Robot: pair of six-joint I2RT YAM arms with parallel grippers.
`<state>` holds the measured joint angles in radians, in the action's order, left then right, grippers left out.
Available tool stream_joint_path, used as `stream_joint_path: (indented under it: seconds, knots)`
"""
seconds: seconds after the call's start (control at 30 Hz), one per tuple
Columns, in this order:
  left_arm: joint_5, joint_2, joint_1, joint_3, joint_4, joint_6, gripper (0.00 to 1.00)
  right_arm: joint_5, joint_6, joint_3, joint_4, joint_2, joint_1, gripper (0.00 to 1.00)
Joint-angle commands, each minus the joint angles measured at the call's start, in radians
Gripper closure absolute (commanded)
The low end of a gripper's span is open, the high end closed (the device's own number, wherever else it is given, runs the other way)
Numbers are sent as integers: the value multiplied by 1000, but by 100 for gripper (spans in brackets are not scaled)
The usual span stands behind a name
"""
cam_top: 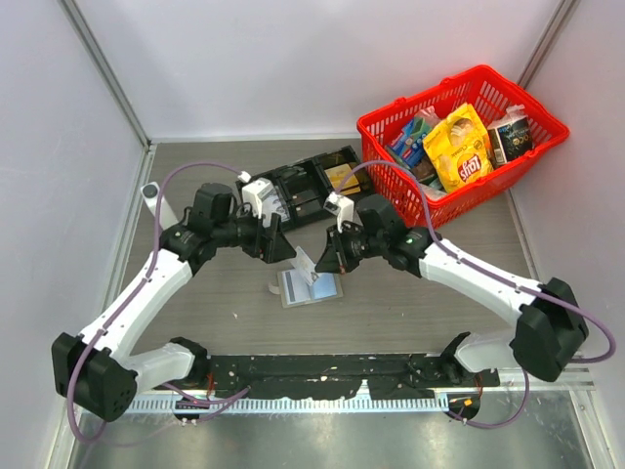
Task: Take the credit cards out of the card holder
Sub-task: Pick up the credit card from the card holder.
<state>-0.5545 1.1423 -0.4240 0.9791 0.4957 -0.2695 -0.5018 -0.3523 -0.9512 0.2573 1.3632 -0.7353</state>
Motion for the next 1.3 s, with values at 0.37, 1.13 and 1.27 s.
stream_joint_path:
  seconds: [0.37,1.13,1.27]
  knots:
    - [-377,-67,7,62,52,340,23,-181,145,-80,14,-171,2,99]
    - [-443,163,47,228,241,449,100,-87,158,-123,14,-115,14,63]
    - [-169,146,86,170,63,282,100,23,125,-118,14,-104,40,37]
